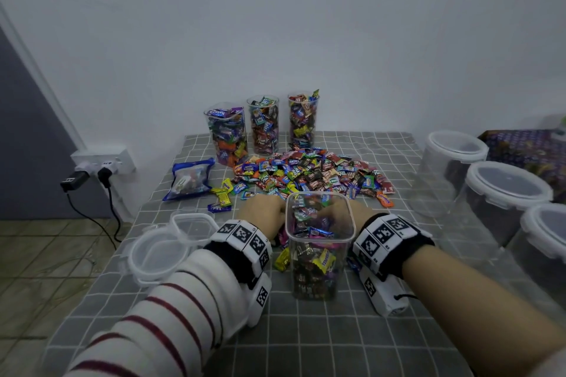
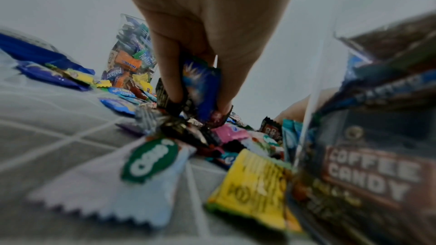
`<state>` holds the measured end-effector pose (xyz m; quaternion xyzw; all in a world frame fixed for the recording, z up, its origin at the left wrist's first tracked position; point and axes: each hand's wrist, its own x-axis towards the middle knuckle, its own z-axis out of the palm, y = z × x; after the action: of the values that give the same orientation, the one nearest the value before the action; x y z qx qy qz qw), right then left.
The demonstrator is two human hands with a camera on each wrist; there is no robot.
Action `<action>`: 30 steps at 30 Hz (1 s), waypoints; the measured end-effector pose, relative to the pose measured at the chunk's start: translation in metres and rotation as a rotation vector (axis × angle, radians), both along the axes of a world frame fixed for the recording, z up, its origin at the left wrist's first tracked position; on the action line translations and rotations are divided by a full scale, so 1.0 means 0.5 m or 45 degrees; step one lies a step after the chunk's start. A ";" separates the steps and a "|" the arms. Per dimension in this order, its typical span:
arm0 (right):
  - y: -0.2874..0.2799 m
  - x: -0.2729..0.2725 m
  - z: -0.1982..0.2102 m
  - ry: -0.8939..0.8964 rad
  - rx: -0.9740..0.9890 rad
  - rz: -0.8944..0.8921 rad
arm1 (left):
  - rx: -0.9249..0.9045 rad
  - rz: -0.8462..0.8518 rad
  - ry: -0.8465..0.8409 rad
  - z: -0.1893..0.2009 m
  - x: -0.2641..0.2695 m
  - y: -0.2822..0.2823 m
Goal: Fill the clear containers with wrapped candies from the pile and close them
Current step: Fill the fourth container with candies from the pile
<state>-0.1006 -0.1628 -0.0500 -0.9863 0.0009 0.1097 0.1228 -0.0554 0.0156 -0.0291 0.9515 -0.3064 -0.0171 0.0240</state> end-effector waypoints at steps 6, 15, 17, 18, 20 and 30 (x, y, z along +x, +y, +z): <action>0.005 -0.015 0.017 -0.048 -0.098 0.009 | -0.147 0.025 0.018 0.008 -0.009 0.010; -0.015 -0.058 0.044 -0.197 0.227 -0.275 | -0.553 0.141 0.044 0.032 -0.028 0.032; -0.027 -0.063 0.048 -0.250 0.360 -0.344 | -0.636 0.152 0.047 0.044 -0.028 0.041; -0.034 -0.064 0.050 -0.268 0.431 -0.365 | -0.681 0.161 0.050 0.051 -0.028 0.046; -0.046 -0.066 0.060 -0.310 0.535 -0.390 | -0.769 0.176 0.055 0.065 -0.031 0.053; -0.044 -0.113 0.160 -0.568 0.783 -0.334 | -1.087 0.168 0.060 0.127 -0.074 0.069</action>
<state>-0.1570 -0.1848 0.0301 -0.8947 0.0673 -0.1285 0.4224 -0.0923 0.0499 0.0342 0.8730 -0.2240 0.0910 0.4236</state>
